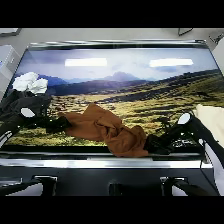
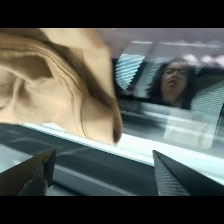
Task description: Fold the clothes and pants, and hang the long-sleeved shirts on hangers.
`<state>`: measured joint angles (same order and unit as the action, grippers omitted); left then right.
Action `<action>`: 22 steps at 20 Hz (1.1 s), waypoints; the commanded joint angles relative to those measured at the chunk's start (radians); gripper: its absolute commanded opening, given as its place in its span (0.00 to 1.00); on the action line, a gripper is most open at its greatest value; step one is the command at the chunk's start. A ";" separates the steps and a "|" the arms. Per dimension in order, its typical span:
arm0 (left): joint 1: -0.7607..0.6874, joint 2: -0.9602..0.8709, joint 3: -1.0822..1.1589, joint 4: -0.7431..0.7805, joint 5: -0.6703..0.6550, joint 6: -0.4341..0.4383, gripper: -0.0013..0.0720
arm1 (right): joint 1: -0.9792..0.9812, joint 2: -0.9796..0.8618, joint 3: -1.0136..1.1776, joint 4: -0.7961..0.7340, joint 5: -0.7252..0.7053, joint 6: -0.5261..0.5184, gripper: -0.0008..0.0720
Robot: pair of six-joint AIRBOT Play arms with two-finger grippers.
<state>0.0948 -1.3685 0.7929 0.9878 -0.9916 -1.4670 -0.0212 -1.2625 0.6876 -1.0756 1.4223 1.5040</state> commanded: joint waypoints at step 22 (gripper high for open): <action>-0.009 0.117 0.026 -0.001 -0.063 0.081 0.06 | 0.115 0.004 -0.055 0.056 -0.159 0.076 0.06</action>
<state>0.0864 -1.2800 0.8028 0.9863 -1.0286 -1.4281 0.0933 -1.2629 0.6010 -1.0134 1.2766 1.6035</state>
